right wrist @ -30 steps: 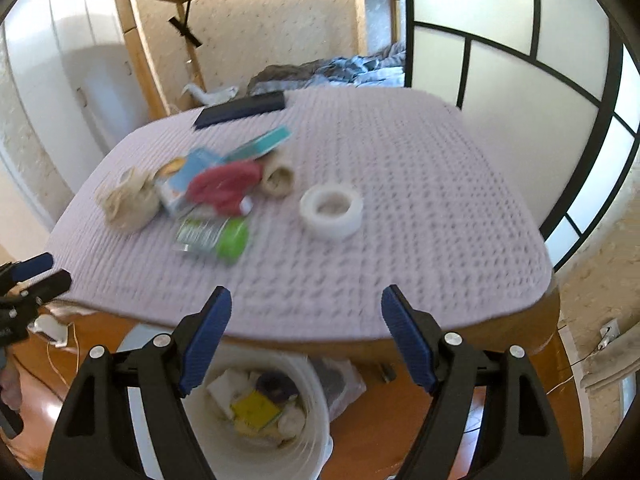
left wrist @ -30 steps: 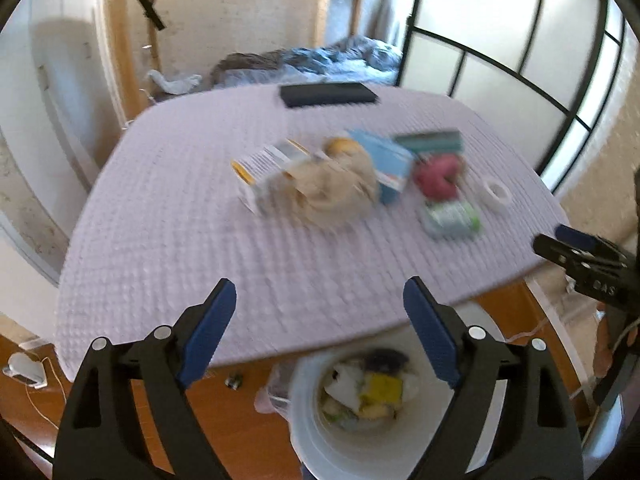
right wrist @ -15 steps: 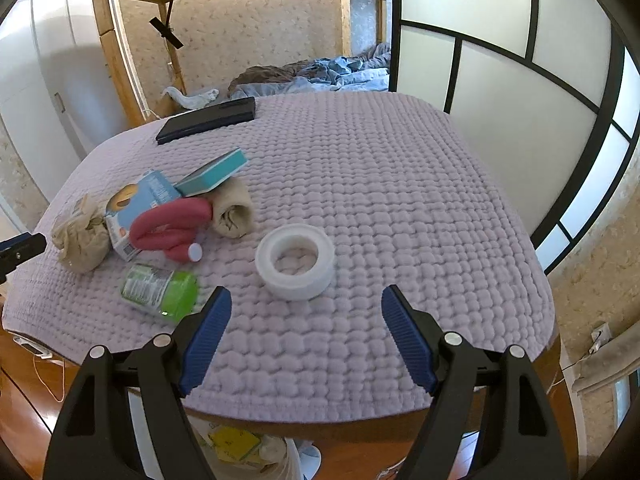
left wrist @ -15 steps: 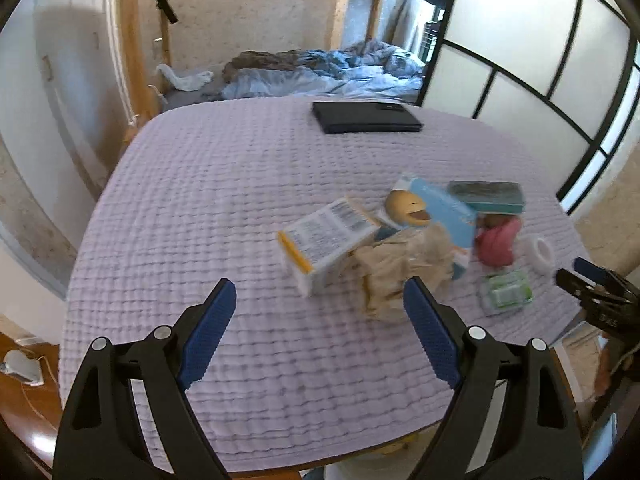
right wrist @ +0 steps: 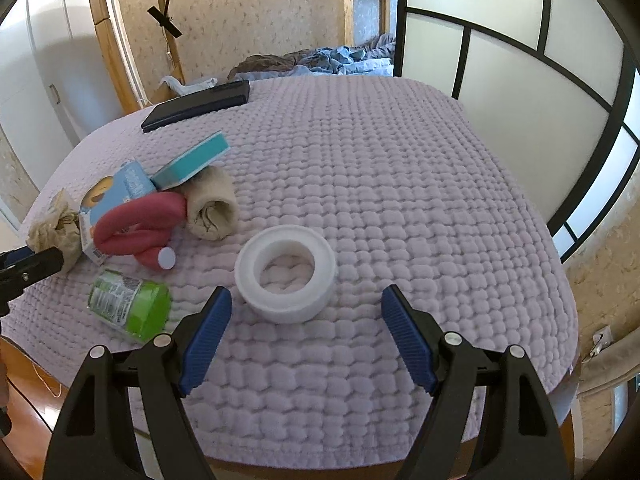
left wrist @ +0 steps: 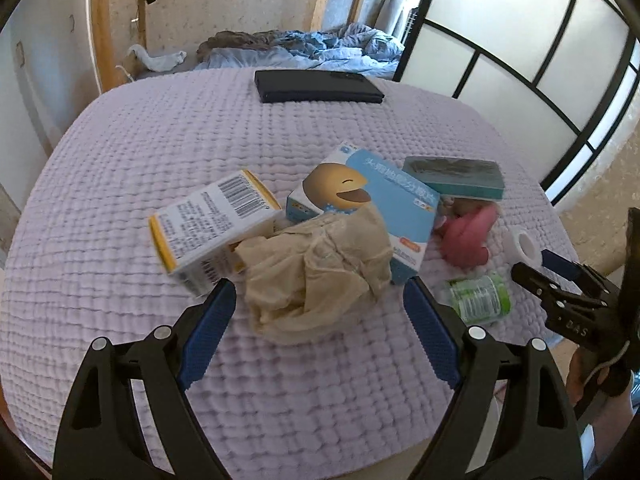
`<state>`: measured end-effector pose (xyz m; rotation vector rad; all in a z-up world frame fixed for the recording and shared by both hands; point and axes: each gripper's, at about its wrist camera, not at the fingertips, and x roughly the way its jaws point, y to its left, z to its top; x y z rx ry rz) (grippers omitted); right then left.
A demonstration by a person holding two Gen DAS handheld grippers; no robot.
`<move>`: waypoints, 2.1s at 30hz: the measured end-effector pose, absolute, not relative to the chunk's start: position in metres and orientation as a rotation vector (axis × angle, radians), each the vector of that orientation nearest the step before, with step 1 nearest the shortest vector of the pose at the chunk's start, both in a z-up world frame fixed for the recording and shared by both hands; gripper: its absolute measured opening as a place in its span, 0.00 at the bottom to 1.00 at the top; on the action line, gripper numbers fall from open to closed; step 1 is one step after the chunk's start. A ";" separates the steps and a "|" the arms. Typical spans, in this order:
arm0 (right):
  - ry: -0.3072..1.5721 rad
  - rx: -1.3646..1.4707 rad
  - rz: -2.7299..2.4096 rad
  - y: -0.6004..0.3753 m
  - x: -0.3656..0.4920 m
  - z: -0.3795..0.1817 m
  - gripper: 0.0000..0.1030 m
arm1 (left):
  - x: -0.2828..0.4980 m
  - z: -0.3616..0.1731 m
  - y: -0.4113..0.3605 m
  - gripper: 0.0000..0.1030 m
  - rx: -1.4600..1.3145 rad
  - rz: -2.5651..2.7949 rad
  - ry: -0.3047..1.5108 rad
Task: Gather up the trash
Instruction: 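Move both open grippers back over the remaining items on the bed, then grasp the beige crumpled cloth with the left gripper while the right grasps the white tape roll, then carry the beige cloth in the left gripper while the right carries the tape roll over the bin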
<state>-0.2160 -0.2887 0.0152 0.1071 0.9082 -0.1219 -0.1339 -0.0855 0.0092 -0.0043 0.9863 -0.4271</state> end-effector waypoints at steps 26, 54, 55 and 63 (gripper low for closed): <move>0.863 -0.011 -0.071 -0.266 -0.220 0.016 0.48 | -0.131 0.004 -0.092 0.61 0.054 -0.394 0.967; 0.869 0.080 -0.015 -0.270 -0.247 0.035 0.48 | -0.163 0.020 -0.077 0.55 0.041 -0.423 0.963; 0.868 0.080 -0.012 -0.269 -0.248 0.036 0.48 | -0.165 0.021 -0.077 0.55 0.042 -0.425 0.964; 0.865 0.060 0.006 -0.258 -0.258 0.040 0.48 | -0.178 0.022 -0.076 0.55 0.047 -0.437 0.969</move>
